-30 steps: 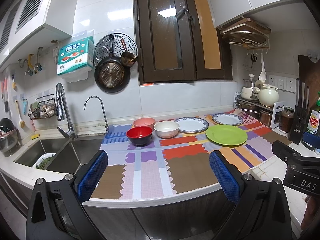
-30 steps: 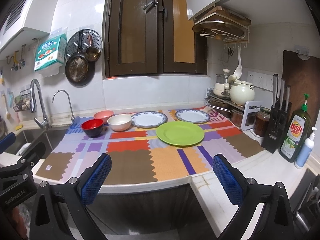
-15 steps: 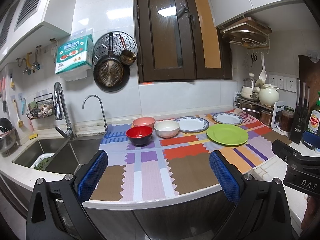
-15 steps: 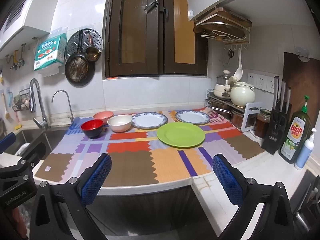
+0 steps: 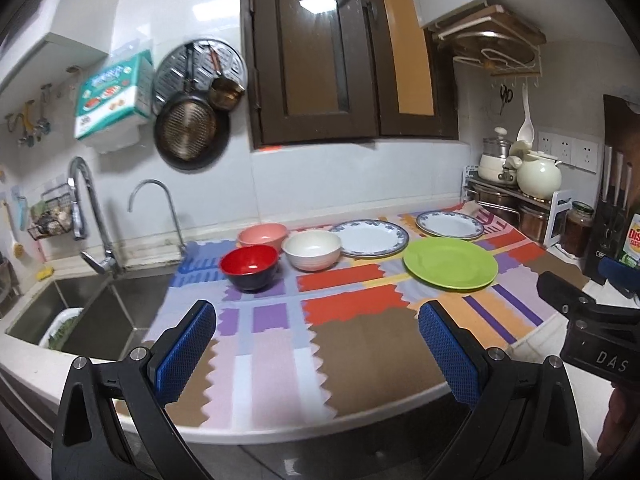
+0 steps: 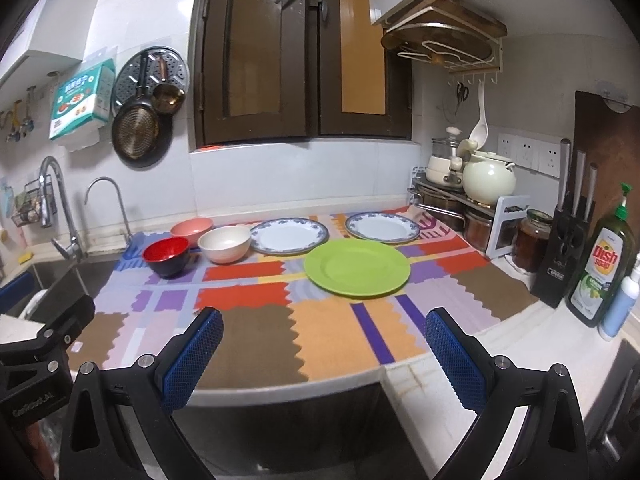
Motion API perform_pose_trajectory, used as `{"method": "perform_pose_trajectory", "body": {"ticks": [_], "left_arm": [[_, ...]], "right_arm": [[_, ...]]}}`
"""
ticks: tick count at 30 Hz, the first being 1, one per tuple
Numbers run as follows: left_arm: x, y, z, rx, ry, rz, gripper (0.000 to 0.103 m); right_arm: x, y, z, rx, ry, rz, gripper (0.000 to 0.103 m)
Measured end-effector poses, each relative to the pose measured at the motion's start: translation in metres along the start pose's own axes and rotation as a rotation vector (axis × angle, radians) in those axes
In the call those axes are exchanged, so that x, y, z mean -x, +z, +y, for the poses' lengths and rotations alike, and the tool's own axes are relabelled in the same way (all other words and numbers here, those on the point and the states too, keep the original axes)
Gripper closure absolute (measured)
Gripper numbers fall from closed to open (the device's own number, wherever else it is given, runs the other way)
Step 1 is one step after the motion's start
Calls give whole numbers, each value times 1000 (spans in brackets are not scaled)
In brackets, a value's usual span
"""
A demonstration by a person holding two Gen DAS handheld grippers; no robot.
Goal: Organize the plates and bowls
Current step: 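Move both grippers forward to the rim of the lime-green plate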
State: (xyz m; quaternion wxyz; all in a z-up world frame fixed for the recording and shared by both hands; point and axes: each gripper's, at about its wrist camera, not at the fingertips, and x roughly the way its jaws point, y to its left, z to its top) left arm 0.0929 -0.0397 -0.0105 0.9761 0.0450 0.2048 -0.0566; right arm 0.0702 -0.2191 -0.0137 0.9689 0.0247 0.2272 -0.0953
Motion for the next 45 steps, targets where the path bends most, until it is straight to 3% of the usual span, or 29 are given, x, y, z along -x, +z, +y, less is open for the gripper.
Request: {"method": "perform_pose_trajectory", "body": {"ticks": [10,15,20,30,45], "left_arm": [[-84,31,-41,13,-3,62,0],[-121,37,-62,28,27,91,0],[-152,44,-77,16,10,126,0],[-231,55,-105,-28,-78,198,2],[-329,39,-138,-15,-129,337,5]], "right_arm": [[-91,31,-38,-7,12,41,1],[-131,39,-59,-16,33,74,1],[-161,41,-76,-60,38,109,1],[-223,43,-102,-116,-59,168,1],[-318,44,-133,-113,-163,252,1]]}}
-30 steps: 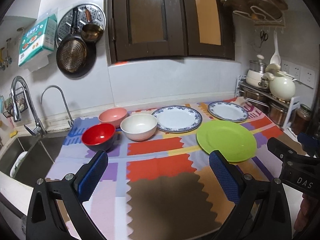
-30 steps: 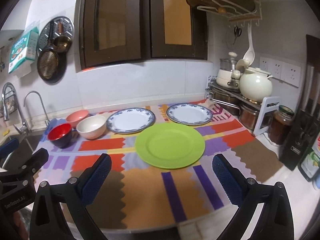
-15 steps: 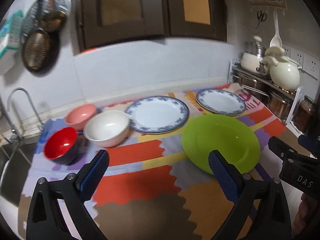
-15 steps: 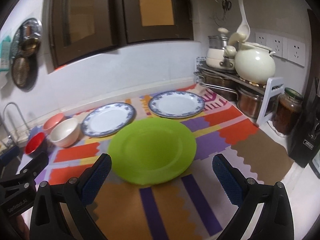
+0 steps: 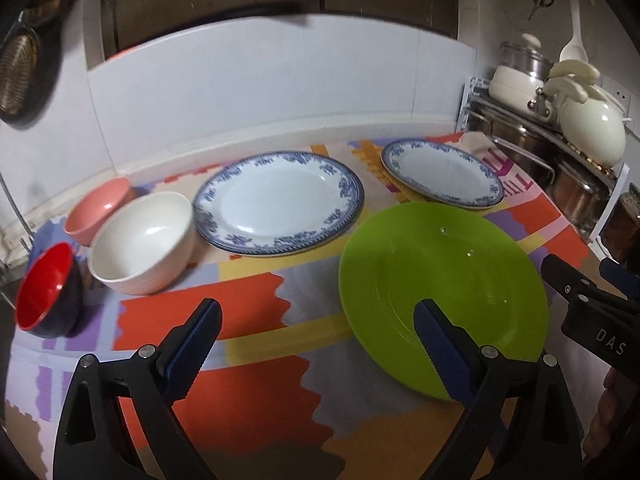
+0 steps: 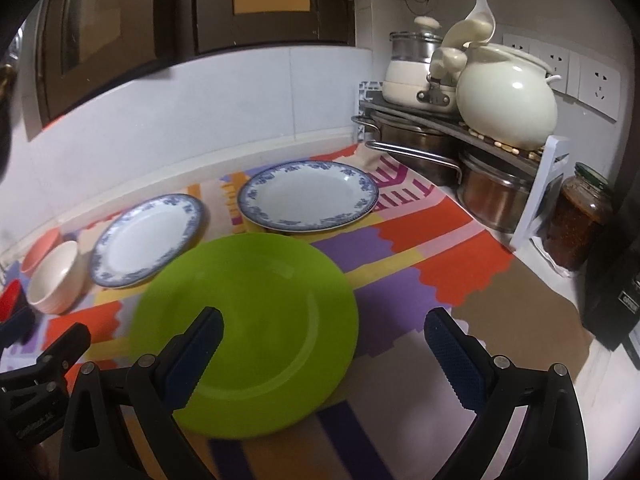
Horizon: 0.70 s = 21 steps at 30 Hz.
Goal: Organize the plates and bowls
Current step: 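Move both grippers forward to the rim of the lime-green plate, then close the left gripper on the green plate rim while the right gripper grips it too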
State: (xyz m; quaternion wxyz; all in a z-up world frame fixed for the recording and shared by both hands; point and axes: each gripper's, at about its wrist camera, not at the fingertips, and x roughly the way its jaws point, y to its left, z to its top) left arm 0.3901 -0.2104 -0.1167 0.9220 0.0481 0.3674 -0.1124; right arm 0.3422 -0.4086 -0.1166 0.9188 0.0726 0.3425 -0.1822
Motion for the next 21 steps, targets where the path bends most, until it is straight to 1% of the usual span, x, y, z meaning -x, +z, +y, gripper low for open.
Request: {"method": "perform_pose_trajectory", "body": {"ticks": [6,11,18,21], "left_arm": [[-29,2,-8,8,-11,60,11],[-46,3,-17,5,-22,100,17],[-63,5,-23,4,-47,139,30],[-69,6,-24,8,-60,155,38]], "right_arm": [[-34,3,-3,20,6,43,4],[-59,3,-8,6,42,96,8],[-85,2,-13,-8,84,167,20],[-94,1,-14,-14,101,193,27]]}}
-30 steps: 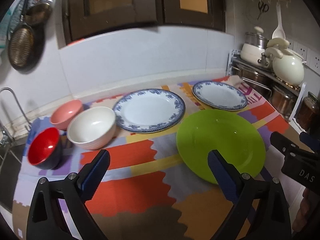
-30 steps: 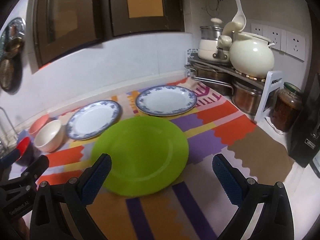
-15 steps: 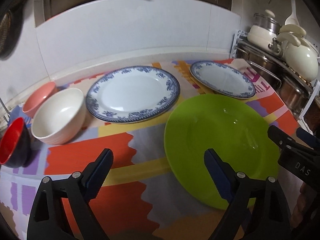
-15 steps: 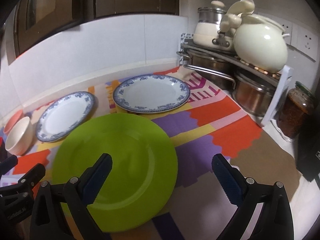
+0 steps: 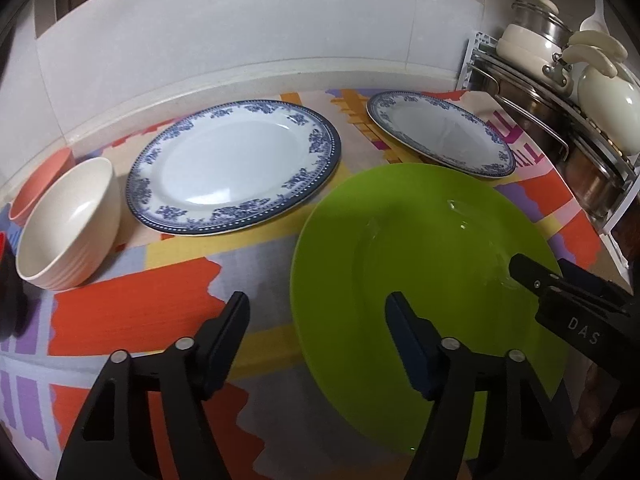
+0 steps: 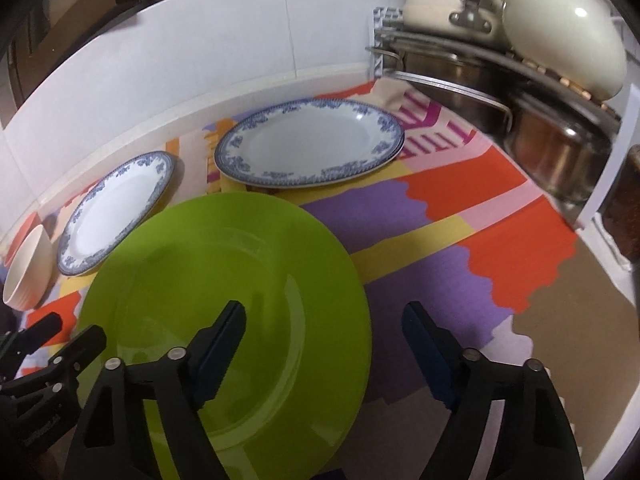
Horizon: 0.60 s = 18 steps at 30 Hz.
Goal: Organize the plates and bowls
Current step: 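Close the left gripper on the green plate rim while the right gripper grips it too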
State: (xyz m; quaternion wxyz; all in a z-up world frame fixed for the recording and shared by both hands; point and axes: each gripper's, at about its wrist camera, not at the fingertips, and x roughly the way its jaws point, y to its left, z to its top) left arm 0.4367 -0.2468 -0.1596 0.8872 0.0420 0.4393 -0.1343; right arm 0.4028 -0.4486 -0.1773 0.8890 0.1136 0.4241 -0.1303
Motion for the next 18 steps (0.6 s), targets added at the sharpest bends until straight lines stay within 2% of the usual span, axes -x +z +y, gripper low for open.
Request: {"method": "perform_pose_trajectory", "body": {"ticks": [2,7,11,18], "left_arm": [[-4,1,-1,-2,-12,13,47],[-10,1,-2,10,-50,45,58],[-10,1,-1,16,-55,46,59],[-8,1,-1,24,-38,46,61]], "right_arm": [[-5,0,-1,-3,8,15,30],[-8,1,-1,6,19,24,41],[-9,3,0,21,23,27,51],[-9,4,-2,16,16,41,57]]}}
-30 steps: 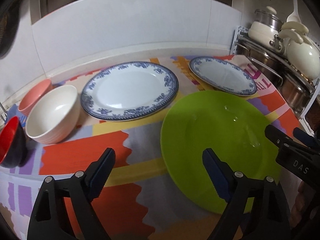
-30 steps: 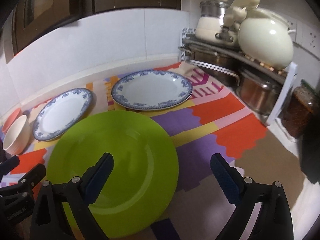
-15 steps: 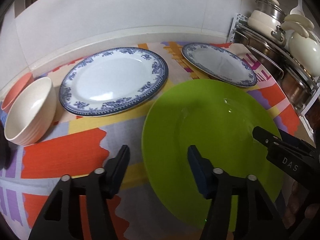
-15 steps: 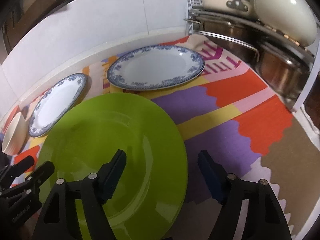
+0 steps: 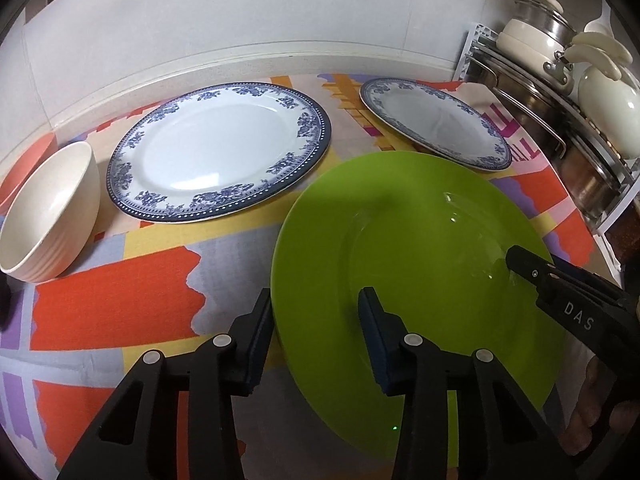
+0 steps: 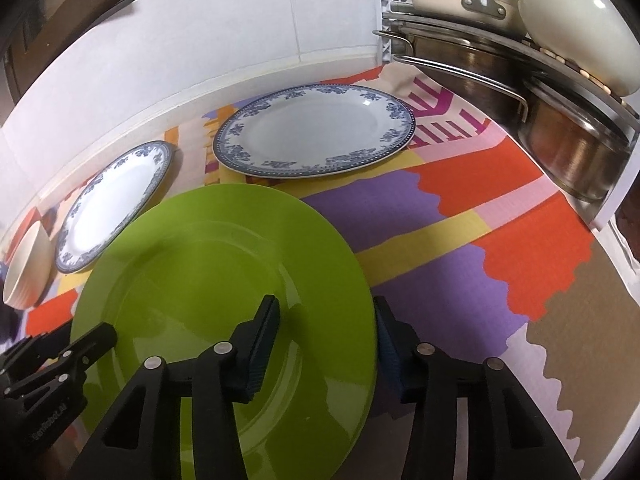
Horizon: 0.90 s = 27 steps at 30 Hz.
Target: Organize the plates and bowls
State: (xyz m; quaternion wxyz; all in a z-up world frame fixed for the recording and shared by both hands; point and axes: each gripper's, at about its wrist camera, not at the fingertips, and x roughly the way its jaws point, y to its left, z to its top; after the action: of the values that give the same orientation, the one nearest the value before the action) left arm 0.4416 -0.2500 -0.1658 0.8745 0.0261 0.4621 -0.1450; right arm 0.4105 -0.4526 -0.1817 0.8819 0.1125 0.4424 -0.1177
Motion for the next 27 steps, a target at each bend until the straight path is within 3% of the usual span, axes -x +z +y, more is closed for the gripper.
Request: {"method": "perform_pose_trajectory", "body": {"ticks": [12,27], "left_arm": [[27,-7,13,20,40,-54,61],[80,-50,31,38,57,-101,61]], "right_arm": [[17,-3,13,20,17,-1,61],[67,-31,44,90,24,-37,61]]}}
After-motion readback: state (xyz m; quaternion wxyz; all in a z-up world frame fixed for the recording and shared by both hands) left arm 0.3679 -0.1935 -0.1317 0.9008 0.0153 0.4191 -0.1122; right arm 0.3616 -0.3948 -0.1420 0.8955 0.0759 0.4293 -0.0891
